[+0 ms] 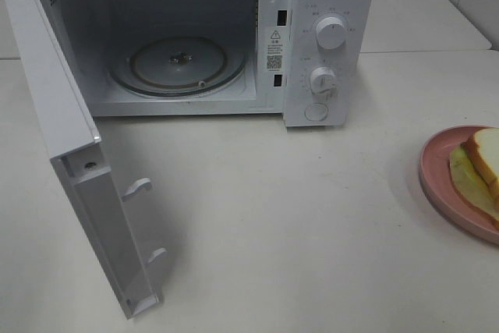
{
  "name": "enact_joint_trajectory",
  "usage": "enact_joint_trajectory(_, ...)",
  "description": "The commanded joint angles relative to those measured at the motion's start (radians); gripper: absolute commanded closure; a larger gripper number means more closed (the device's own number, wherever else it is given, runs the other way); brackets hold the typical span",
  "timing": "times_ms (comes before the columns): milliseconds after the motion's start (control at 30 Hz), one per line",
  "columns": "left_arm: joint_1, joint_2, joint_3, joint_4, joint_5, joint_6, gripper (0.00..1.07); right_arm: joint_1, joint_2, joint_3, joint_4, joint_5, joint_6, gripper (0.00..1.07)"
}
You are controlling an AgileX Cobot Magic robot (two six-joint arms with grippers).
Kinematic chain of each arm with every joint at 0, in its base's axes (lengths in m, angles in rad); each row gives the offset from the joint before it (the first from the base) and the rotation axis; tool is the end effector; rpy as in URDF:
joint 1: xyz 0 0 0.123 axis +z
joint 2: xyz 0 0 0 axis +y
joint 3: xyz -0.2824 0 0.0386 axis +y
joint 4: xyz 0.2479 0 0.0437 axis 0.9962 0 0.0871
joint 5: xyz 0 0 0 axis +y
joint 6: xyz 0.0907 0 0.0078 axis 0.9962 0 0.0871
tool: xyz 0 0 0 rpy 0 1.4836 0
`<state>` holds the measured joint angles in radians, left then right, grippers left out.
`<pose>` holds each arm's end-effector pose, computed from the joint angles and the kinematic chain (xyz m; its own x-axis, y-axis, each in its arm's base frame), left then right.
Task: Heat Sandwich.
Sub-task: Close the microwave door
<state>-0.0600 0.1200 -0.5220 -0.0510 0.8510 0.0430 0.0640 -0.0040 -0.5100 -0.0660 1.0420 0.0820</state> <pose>0.0201 -0.0047 0.3001 -0.3518 0.0305 -0.9356 0.0990 0.9951 -0.0048 -0.0056 -0.0056 0.2816 -0.4250 0.0214 -0.9049 0.0083 0.9998 0.0198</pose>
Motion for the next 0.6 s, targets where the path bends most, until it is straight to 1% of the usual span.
enact_joint_trajectory(33,0.002,0.036,-0.007,0.003,-0.062,-0.005,0.59,-0.005,-0.026,0.003,0.004,-0.005,-0.007,0.31)
enact_joint_trajectory(100,0.002,0.076,-0.005,0.006,-0.089,-0.005,0.72,-0.005,-0.026,0.003,0.004,-0.005,-0.007,0.31)
enact_joint_trajectory(133,0.002,0.12,0.005,0.024,-0.125,-0.005,0.83,-0.005,-0.026,0.003,0.004,-0.005,-0.007,0.31)
enact_joint_trajectory(167,0.002,0.138,0.012,0.034,-0.141,-0.005,0.9,-0.005,-0.026,0.003,0.004,-0.005,-0.007,0.31)
enact_joint_trajectory(200,0.002,0.138,0.012,0.034,-0.141,-0.005,0.9,-0.005,-0.026,0.003,0.004,-0.005,-0.007,0.31)
enact_joint_trajectory(267,0.002,0.18,0.03,0.051,-0.177,-0.005,1.01,-0.005,-0.026,0.003,0.004,-0.005,-0.007,0.31)
enact_joint_trajectory(300,0.002,0.225,0.052,0.056,-0.225,-0.005,1.06,-0.005,-0.026,0.003,0.004,-0.005,-0.007,0.31)
enact_joint_trajectory(367,0.002,0.245,0.065,0.051,-0.26,-0.005,1.06,-0.005,-0.026,0.003,0.004,-0.005,-0.007,0.31)
enact_joint_trajectory(433,0.002,0.278,0.096,0.051,-0.34,-0.005,1.06,-0.005,-0.026,0.003,0.004,-0.005,-0.007,0.31)
enact_joint_trajectory(467,0.002,0.31,0.128,0.056,-0.425,-0.005,1.06,-0.005,-0.026,0.003,0.004,-0.005,-0.007,0.31)
enact_joint_trajectory(500,0.002,0.328,0.146,0.056,-0.473,-0.004,1.06,-0.005,-0.026,0.003,0.004,-0.005,-0.007,0.31)
enact_joint_trajectory(533,0.002,0.328,0.146,0.056,-0.473,-0.004,1.06,-0.005,-0.026,0.003,0.004,-0.005,-0.007,0.31)
enact_joint_trajectory(567,0.002,0.345,0.163,0.057,-0.521,-0.003,1.06,-0.005,-0.026,0.003,0.004,-0.005,-0.007,0.31)
enact_joint_trajectory(600,0.002,0.379,0.197,0.057,-0.613,0.0,1.06,-0.005,-0.026,0.003,0.004,-0.005,-0.007,0.31)
